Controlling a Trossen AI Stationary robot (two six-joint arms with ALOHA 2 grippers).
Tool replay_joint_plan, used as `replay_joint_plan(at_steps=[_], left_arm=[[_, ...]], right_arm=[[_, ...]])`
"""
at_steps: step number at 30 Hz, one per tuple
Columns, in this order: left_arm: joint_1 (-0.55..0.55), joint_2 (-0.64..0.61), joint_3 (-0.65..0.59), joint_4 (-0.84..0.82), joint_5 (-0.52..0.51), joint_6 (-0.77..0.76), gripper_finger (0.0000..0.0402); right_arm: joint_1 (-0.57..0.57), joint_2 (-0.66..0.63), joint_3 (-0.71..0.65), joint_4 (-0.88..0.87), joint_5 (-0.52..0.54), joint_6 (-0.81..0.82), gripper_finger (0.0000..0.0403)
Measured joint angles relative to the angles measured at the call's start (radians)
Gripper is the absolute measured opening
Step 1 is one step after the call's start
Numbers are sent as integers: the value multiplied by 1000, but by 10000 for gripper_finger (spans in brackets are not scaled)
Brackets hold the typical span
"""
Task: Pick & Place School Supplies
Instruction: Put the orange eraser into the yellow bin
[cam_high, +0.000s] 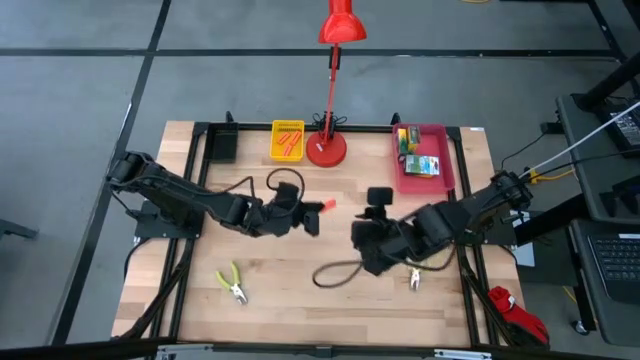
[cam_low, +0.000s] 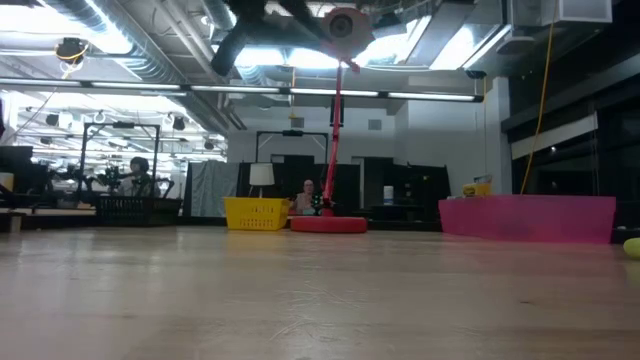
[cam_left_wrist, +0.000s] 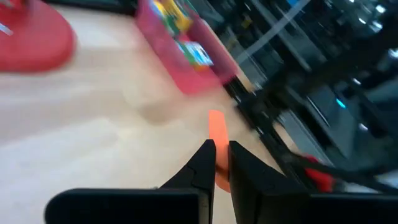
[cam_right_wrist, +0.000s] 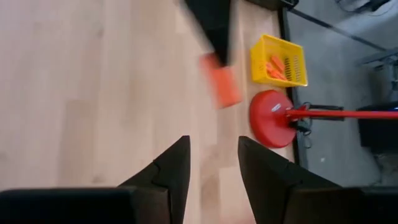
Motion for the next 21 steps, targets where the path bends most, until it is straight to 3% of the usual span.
replay_joint_plan(at_steps=[5, 10, 16, 21], left_arm=[[78, -56, 0, -100, -68, 6, 20], [208, -98, 0, -204, -70, 45, 20], [402, -111, 0, -336, -21, 34, 20], [577, -94, 0, -336, 63, 80, 20]], right_arm=[[82, -11, 0, -97, -4, 150, 136], [164, -10, 0, -154, -4, 287, 136], [233, -10, -3, -253, 26, 449, 136], [264, -41, -44, -247, 30, 521, 135]])
